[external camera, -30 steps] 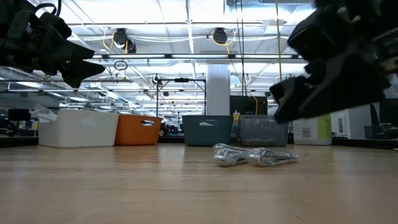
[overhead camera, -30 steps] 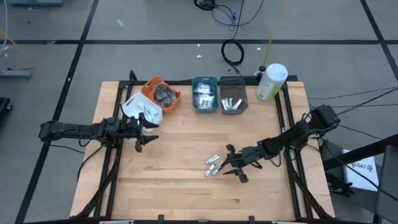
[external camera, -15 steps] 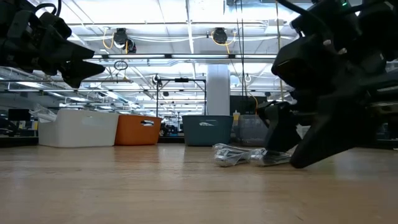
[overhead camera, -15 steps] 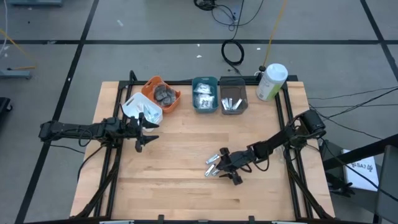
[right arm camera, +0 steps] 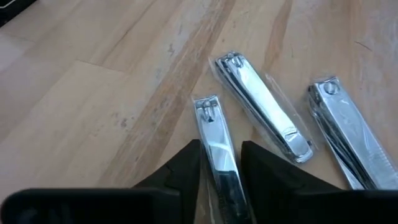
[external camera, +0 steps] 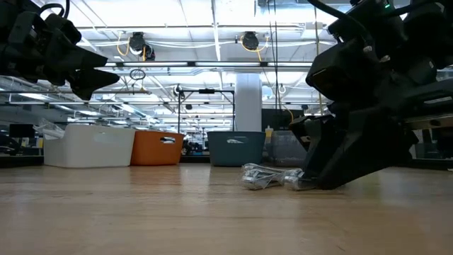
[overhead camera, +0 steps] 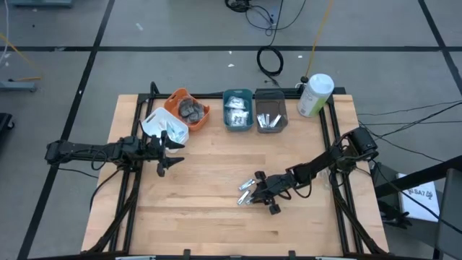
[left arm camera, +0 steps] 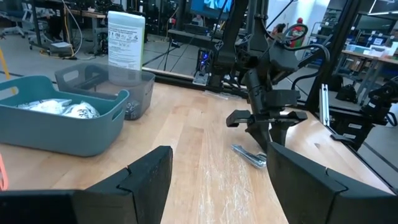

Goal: Pick & Place Travel size toiletries
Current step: Put the silver nail cutter into the black bin

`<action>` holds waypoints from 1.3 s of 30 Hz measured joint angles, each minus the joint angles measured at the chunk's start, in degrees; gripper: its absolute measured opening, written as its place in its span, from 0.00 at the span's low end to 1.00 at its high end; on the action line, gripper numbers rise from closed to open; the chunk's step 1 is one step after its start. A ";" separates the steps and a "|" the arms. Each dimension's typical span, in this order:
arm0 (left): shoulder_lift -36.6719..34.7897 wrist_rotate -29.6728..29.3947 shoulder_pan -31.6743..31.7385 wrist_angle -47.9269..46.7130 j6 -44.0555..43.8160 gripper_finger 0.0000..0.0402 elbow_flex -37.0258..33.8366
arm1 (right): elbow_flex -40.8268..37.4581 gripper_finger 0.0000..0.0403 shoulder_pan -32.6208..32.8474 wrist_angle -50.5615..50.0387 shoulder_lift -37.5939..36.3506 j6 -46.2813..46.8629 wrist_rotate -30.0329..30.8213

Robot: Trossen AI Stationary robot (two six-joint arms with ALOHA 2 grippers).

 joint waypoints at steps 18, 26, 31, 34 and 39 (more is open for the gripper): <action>0.00 0.00 0.00 -0.02 0.00 0.64 0.00 | -0.23 0.15 -0.02 2.50 0.02 -2.16 -0.24; 0.02 0.00 0.00 -0.01 0.00 0.64 0.00 | -0.40 0.13 -0.53 -1.67 -5.47 -3.10 -0.21; 0.02 0.00 0.00 -0.05 0.00 0.64 0.00 | -0.35 0.13 -0.98 -8.20 -11.57 -3.15 -0.19; 0.00 0.00 0.00 -0.02 0.00 0.64 0.00 | -0.30 0.13 -1.07 -12.82 -15.67 -3.07 -0.16; 0.02 0.00 0.00 -0.10 0.00 0.64 0.00 | -0.30 0.13 -1.07 -17.67 -22.39 -3.06 -0.19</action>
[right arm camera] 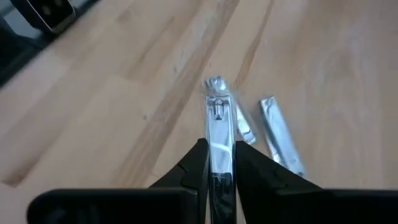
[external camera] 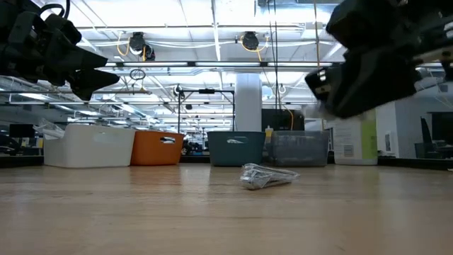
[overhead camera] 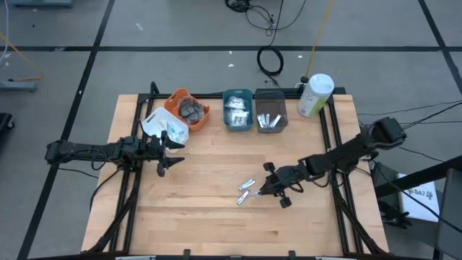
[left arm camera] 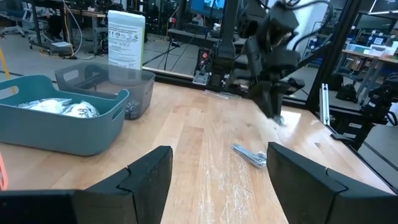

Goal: Pick & Place Travel size toiletries
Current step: Put the silver nail cutter into the black bin

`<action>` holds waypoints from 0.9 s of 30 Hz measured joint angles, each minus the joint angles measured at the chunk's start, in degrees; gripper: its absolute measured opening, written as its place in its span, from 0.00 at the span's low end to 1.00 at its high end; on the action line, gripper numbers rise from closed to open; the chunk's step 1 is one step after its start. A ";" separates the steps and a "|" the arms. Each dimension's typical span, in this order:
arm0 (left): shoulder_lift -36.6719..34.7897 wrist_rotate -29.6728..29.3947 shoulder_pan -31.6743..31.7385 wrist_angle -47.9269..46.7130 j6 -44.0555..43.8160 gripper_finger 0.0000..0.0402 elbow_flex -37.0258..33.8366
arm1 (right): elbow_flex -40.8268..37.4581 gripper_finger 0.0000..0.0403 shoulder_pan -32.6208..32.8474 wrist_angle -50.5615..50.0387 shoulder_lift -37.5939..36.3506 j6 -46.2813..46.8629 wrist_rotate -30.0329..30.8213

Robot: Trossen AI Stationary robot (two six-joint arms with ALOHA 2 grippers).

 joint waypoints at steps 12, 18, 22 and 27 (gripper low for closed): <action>0.00 0.00 0.00 0.09 0.00 0.64 0.00 | -9.96 0.13 -0.11 2.74 -14.67 2.31 0.24; -0.02 0.00 0.00 0.12 0.00 0.64 0.00 | -19.15 0.13 -0.13 13.84 -18.89 5.56 0.22; -0.02 -0.01 0.00 0.09 0.00 0.64 0.00 | -24.81 0.13 -1.02 21.65 -20.86 7.78 0.20; -0.02 0.00 0.00 0.06 0.00 0.64 0.00 | -29.06 0.13 -4.29 29.55 -21.89 10.28 0.26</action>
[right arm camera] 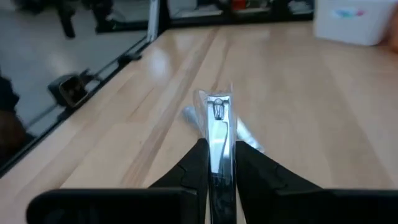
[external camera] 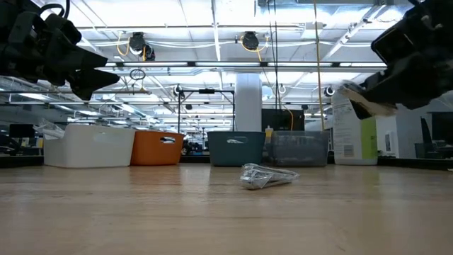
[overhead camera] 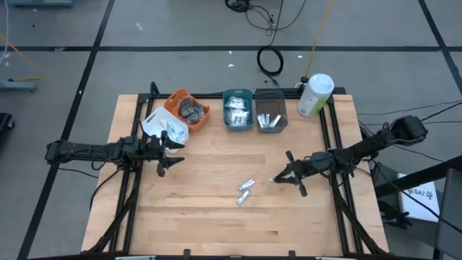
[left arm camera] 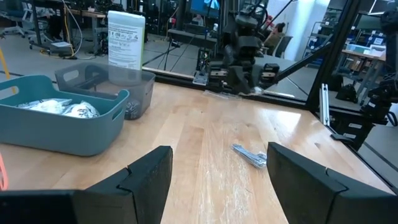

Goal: Pick & Place Travel size toiletries
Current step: Put the silver nail cutter into the black bin

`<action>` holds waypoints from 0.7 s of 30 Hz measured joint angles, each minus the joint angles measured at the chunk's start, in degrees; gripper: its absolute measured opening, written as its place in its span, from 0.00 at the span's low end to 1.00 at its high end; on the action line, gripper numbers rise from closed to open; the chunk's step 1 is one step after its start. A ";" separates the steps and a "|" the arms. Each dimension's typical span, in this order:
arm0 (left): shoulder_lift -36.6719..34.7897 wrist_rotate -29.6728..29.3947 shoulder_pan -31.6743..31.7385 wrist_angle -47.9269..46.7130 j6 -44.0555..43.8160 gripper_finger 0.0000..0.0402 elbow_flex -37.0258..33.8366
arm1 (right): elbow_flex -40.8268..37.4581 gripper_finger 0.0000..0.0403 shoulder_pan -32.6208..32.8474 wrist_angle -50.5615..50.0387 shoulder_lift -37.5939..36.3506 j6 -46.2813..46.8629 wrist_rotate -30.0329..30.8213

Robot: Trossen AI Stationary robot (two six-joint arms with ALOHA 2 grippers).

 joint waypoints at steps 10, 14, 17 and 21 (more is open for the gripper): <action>0.01 0.00 0.00 0.03 0.00 0.64 0.00 | -0.18 0.13 -10.07 1.38 0.01 -1.72 4.85; 0.02 0.00 0.00 0.02 0.00 0.64 0.00 | -0.18 0.13 -15.39 1.56 0.01 -1.62 6.03; 0.02 0.00 0.00 0.03 0.00 0.64 0.00 | -0.18 0.13 -18.73 1.95 0.02 -1.43 6.23; 0.02 0.00 0.00 0.03 0.00 0.64 0.00 | -0.18 0.13 -22.03 2.17 0.03 -0.64 11.89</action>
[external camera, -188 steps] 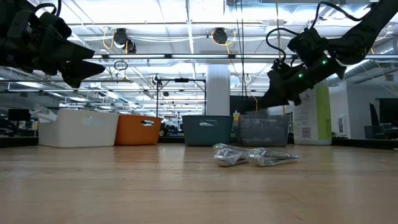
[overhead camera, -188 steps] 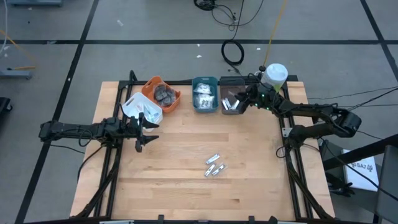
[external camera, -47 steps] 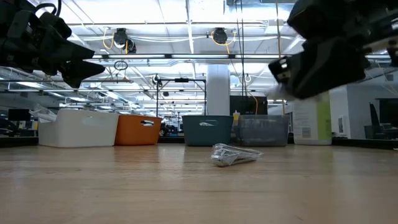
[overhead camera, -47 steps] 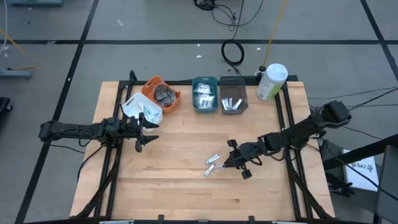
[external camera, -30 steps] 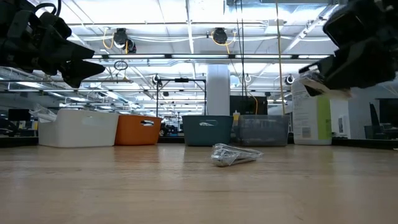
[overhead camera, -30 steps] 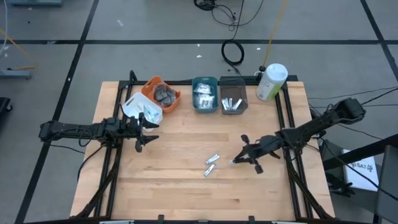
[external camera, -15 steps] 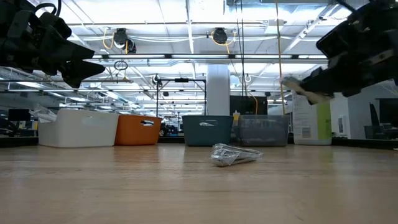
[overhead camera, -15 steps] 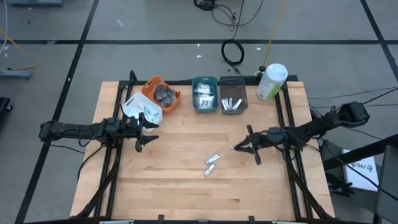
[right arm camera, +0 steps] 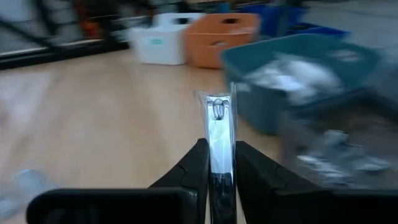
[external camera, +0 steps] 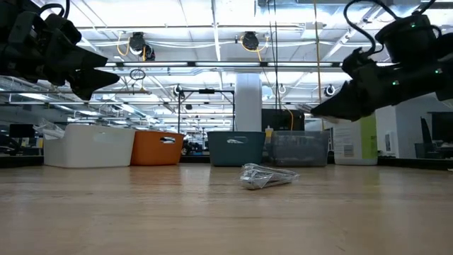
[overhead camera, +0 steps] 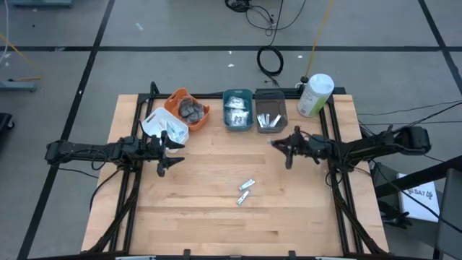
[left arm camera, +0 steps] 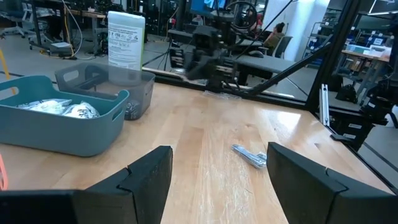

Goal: Pick & Place Travel size toiletries
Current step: Put the silver nail cutter into the black bin

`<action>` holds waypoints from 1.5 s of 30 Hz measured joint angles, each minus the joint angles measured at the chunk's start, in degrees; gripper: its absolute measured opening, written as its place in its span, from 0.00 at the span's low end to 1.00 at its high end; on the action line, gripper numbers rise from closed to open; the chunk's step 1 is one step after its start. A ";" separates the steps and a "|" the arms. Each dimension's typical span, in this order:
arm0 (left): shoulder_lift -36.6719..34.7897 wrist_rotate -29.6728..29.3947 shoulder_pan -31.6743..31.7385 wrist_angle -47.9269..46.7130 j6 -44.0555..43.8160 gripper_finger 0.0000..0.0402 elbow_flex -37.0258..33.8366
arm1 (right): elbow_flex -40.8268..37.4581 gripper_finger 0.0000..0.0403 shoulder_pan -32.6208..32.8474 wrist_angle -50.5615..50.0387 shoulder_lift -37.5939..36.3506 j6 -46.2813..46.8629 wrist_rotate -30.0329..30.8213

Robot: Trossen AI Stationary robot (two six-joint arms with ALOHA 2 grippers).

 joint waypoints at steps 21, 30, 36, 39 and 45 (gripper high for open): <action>-0.01 -0.01 0.00 0.00 0.00 0.64 0.00 | 21.75 0.13 -19.71 -20.93 4.13 -5.02 -4.79; 0.00 0.00 0.00 0.00 0.00 0.64 0.00 | 23.78 0.13 -30.55 -19.66 14.38 -0.72 -12.36; -0.02 0.00 0.00 0.00 0.00 0.64 0.00 | 23.78 0.13 -30.94 -18.48 21.07 -0.48 -13.75; -0.01 0.00 0.00 0.00 0.00 0.64 0.00 | 23.78 0.14 -30.94 -16.28 23.26 -0.48 -13.65; -0.02 0.00 0.00 0.00 0.00 0.64 0.00 | 23.78 0.23 -30.94 -14.11 24.59 -0.48 -13.36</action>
